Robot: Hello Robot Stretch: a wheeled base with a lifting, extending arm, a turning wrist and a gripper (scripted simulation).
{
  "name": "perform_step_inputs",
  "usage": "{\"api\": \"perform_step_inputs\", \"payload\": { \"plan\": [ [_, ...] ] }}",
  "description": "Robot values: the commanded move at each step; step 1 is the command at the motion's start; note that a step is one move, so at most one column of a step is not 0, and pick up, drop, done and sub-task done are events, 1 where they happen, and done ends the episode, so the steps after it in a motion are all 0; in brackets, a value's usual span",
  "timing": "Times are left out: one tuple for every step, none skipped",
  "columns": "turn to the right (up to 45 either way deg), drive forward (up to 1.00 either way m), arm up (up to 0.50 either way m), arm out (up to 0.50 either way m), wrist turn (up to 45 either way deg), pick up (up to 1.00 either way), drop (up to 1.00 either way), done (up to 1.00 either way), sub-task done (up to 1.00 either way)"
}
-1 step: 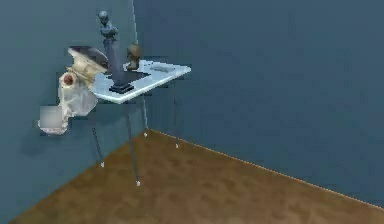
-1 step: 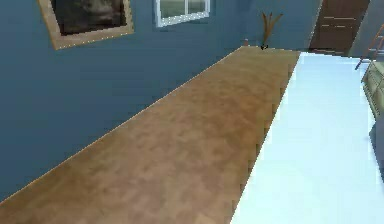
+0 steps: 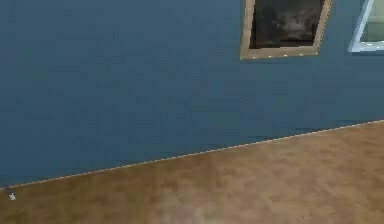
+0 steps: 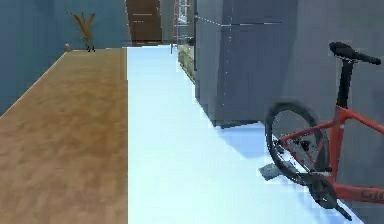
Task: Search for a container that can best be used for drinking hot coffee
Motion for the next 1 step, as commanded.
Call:
{"api": "perform_step_inputs", "payload": {
  "plan": [
    [45.0, 0.00, 0.00, 0.00, 0.0, 0.00, 0.00, 0.00, 0.00]
  ]
}}
